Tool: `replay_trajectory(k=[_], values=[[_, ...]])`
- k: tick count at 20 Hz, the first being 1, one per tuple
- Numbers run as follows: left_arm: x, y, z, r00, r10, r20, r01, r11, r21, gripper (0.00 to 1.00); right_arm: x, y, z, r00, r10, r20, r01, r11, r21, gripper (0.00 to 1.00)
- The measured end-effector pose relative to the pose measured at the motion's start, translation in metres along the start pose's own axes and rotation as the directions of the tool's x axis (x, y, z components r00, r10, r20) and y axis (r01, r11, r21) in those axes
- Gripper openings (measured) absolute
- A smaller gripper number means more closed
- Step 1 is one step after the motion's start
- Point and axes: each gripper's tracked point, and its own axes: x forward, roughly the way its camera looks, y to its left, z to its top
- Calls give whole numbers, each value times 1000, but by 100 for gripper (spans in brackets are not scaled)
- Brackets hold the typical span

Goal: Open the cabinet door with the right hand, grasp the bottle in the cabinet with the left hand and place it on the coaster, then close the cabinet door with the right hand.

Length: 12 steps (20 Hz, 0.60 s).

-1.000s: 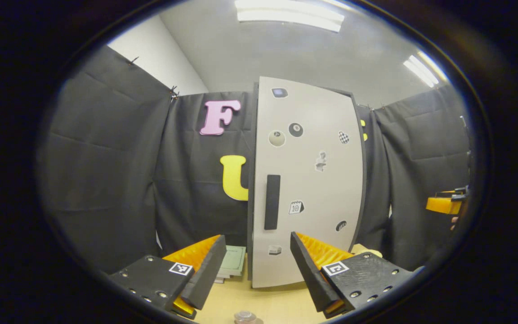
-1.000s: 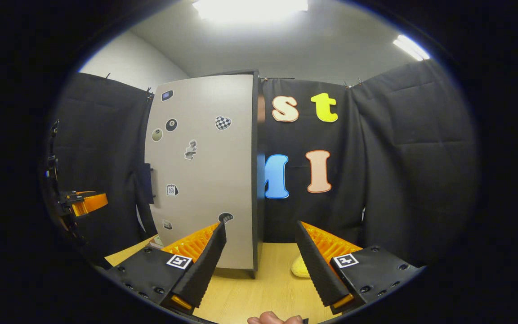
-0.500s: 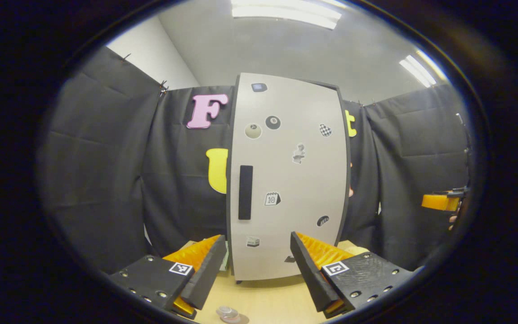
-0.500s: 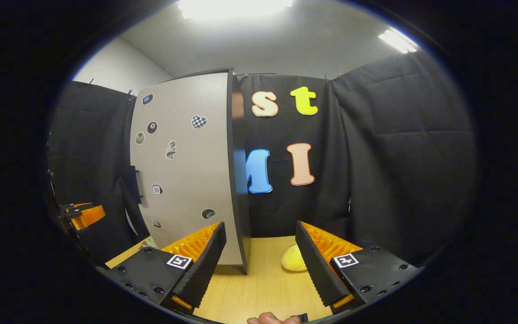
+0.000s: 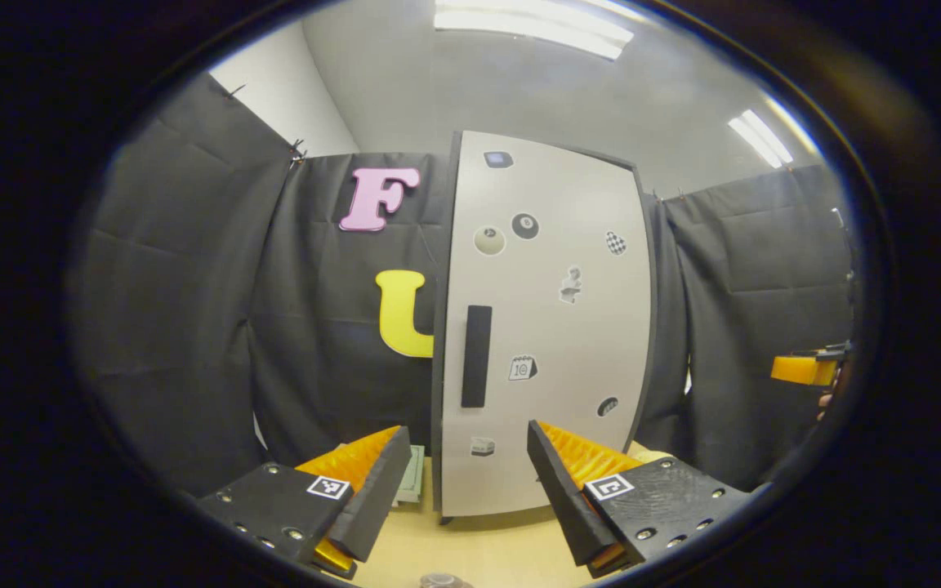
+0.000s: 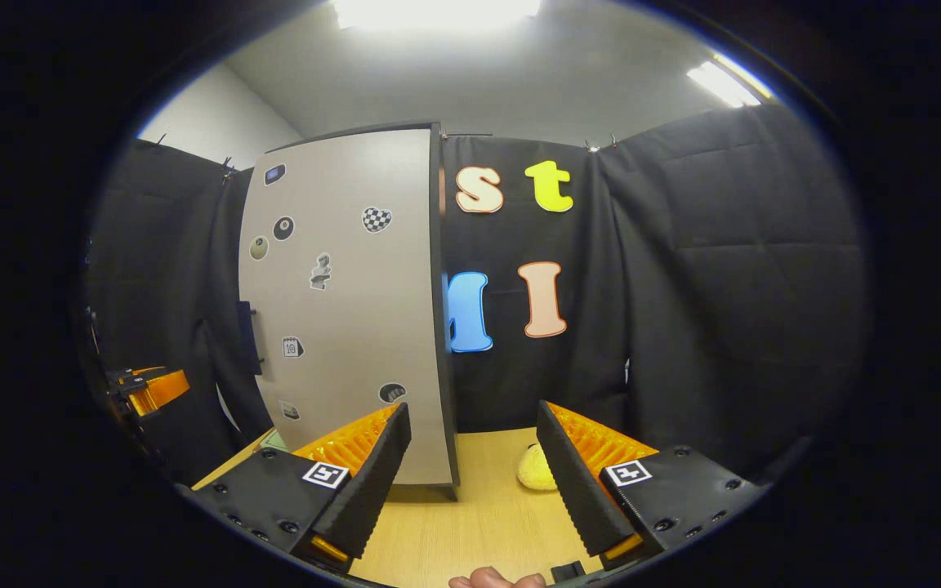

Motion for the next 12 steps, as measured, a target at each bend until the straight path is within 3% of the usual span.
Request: replay_trajectory(k=[1, 12], values=[[1, 5, -2, 1000, -6, -1, 7, 1000, 3, 87, 1, 6, -1, 1000, -7, -2, 7, 1000, -3, 92], [9, 40, -18, 995, -97, -30, 97, 995, 7, 88, 5, 54, -23, 997, -68, -38, 68, 998, -8, 92]])
